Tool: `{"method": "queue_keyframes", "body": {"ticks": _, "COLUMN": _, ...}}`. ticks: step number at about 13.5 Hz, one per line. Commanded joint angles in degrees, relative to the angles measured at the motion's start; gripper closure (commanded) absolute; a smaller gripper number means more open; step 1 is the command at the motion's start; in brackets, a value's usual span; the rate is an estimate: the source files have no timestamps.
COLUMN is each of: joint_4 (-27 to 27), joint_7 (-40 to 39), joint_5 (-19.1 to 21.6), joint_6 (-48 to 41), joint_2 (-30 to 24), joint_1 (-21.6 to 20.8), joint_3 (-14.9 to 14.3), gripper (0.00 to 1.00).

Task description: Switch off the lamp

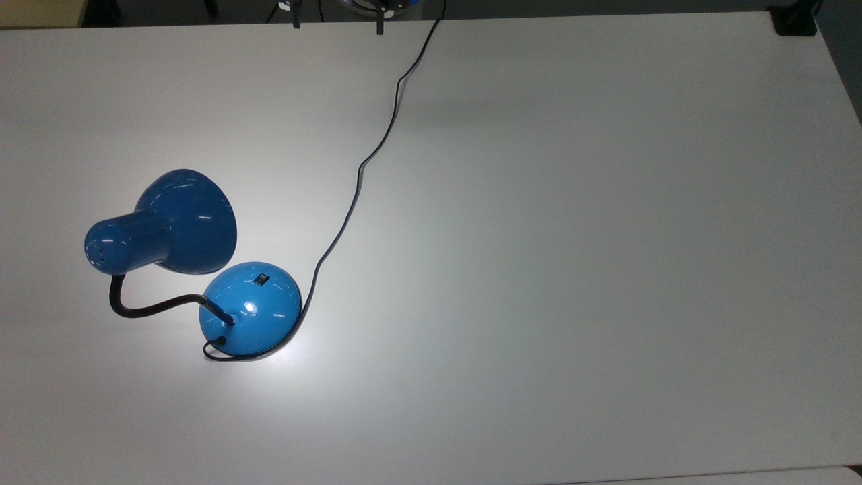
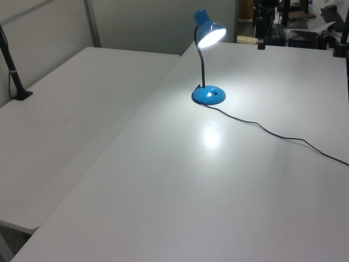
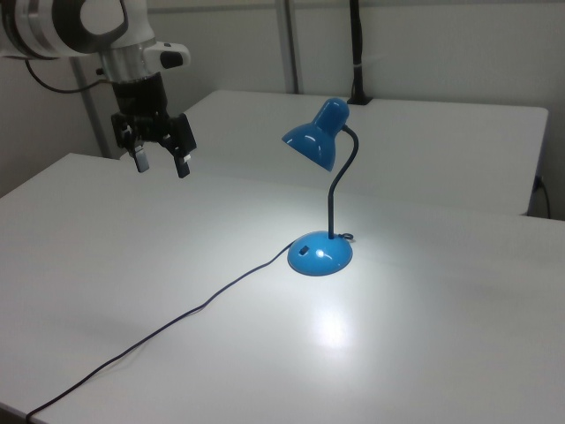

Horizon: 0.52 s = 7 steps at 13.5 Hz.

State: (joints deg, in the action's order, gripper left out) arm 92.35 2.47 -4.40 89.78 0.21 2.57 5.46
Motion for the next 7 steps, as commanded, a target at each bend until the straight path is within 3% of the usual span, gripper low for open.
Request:
{"method": "queue_keyframes", "body": {"ticks": 1, "joint_4": 0.6, "joint_7": -0.6, "joint_5": 1.2, "joint_6": 0.7, "joint_2": 0.1, "joint_1": -0.6, "joint_3": -0.5, "gripper": 0.0}}
{"method": "queue_keyframes", "body": {"ticks": 5, "joint_4": 0.6, "joint_7": -0.5, "joint_5": 1.3, "joint_6": 0.8, "joint_2": 0.1, "joint_1": -0.6, "joint_3": -0.5, "gripper": 0.0}}
{"method": "queue_keyframes", "body": {"ticks": 7, "joint_4": 0.6, "joint_7": -0.6, "joint_5": 1.2, "joint_6": 0.8, "joint_2": 0.1, "joint_1": -0.6, "joint_3": -0.5, "gripper": 0.1}}
